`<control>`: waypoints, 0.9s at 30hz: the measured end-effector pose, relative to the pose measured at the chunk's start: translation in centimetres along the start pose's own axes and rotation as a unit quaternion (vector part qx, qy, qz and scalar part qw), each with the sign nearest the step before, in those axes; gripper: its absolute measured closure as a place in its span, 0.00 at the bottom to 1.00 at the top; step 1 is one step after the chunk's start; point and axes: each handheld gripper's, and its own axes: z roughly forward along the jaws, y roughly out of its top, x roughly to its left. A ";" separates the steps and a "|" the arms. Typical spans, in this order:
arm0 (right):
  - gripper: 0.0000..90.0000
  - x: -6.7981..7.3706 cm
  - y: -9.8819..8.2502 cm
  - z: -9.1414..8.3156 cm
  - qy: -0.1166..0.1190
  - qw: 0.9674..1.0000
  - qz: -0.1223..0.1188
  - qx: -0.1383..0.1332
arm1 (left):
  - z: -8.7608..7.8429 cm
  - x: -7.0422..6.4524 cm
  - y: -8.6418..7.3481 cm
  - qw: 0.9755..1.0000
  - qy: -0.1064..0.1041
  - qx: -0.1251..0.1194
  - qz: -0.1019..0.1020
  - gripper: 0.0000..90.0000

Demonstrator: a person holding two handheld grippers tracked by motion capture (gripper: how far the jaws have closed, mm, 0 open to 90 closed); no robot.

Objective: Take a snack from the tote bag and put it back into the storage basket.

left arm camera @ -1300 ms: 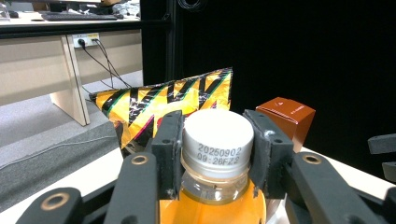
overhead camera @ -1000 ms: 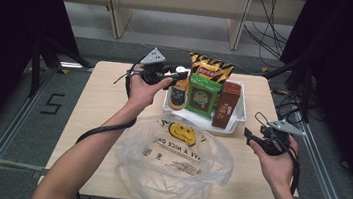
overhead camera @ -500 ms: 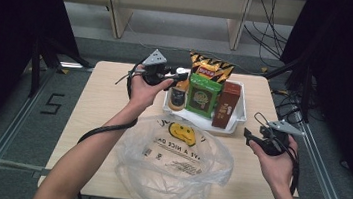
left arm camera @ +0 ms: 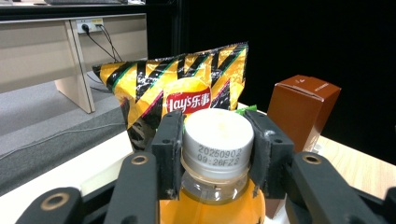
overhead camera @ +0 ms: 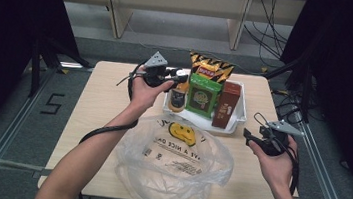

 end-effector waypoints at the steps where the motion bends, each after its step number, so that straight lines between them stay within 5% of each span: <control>1: 0.45 0.0 0.0 0.0 0.000 1.000 0.000 0.000 | 0.0 0.0 -0.1 1.000 0.001 0.001 -0.001 0.65; 10: 0.45 0.1 0.0 -0.1 0.000 1.000 0.007 0.010 | 0.3 0.2 -0.9 1.000 0.003 0.011 -0.004 0.65; 11: 0.45 -0.3 0.0 0.1 0.004 1.000 -0.016 0.003 | 0.4 0.2 -1.0 1.000 0.003 0.013 -0.004 0.65; 27: 0.45 -0.3 -0.1 0.2 0.009 1.000 -0.018 -0.003 | 0.6 0.4 -2.2 1.000 0.004 0.025 -0.007 0.65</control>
